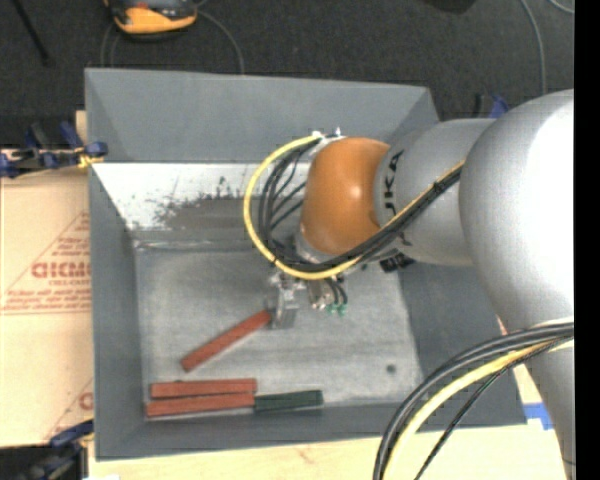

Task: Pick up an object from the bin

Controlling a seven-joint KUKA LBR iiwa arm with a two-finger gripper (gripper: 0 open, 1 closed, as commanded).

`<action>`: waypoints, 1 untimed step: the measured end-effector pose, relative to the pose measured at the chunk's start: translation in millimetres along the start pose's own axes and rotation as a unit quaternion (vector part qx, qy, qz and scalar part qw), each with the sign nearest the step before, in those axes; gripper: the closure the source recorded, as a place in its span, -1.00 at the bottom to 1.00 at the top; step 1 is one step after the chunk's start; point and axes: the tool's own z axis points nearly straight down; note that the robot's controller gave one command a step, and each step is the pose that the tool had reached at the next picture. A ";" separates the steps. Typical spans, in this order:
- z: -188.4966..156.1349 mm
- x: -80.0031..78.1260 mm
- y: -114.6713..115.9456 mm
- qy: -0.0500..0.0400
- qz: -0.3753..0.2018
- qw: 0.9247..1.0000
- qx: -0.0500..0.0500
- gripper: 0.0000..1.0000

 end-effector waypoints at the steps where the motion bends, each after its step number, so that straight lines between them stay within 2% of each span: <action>1: -49.7 4.5 12.6 0.004 0.004 1.000 0.000 1.00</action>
Offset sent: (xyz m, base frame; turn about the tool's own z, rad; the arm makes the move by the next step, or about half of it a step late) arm 0.0498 0.0390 0.0914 0.1189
